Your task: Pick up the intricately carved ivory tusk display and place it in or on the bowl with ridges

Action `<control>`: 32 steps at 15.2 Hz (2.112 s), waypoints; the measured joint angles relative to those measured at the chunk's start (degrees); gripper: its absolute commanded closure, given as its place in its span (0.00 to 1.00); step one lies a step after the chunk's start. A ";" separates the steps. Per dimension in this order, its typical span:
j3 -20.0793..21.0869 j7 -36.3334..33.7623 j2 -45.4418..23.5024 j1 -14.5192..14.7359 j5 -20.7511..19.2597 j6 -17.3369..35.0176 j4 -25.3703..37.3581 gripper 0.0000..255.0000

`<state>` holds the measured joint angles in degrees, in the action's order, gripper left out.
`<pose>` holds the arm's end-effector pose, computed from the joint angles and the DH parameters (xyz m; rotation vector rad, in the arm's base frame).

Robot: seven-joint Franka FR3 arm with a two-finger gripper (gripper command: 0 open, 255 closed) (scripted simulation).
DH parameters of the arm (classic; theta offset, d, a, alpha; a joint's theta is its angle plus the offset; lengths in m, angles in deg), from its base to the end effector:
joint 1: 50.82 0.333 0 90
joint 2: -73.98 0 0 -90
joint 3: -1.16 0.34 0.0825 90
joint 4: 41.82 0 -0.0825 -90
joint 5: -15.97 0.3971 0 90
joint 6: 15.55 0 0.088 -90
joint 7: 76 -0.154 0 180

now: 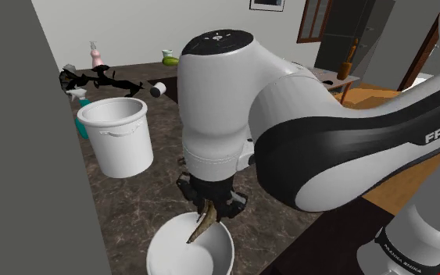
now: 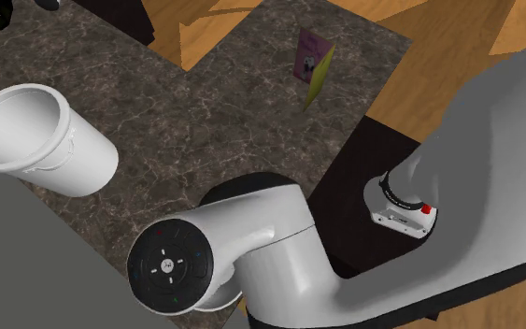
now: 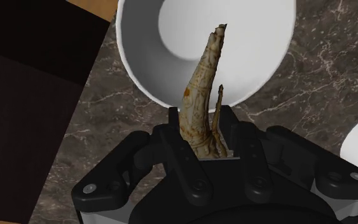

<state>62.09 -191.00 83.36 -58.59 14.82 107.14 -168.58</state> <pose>0.3124 0.4213 0.3834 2.6836 -1.5970 0.2501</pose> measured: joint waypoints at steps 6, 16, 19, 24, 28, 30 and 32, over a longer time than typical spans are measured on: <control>5.66 -14.30 -14.26 0.46 -14.79 -1.91 6.50 1.00; 1.91 -22.10 -22.44 5.03 -24.70 2.86 3.91 1.00; 0.97 -23.24 -23.68 5.82 -26.32 3.78 3.41 1.00; 0.82 -23.46 -23.90 6.02 -26.59 3.85 3.43 1.00; 0.82 -23.46 -23.90 6.02 -26.59 3.85 3.43 0.00; 0.82 -23.46 -23.90 6.02 -26.59 3.85 3.43 0.00; 1.34 -22.94 -23.33 5.72 -25.80 3.17 3.91 0.00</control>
<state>63.42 -213.95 60.03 -52.87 -10.98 110.31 -164.67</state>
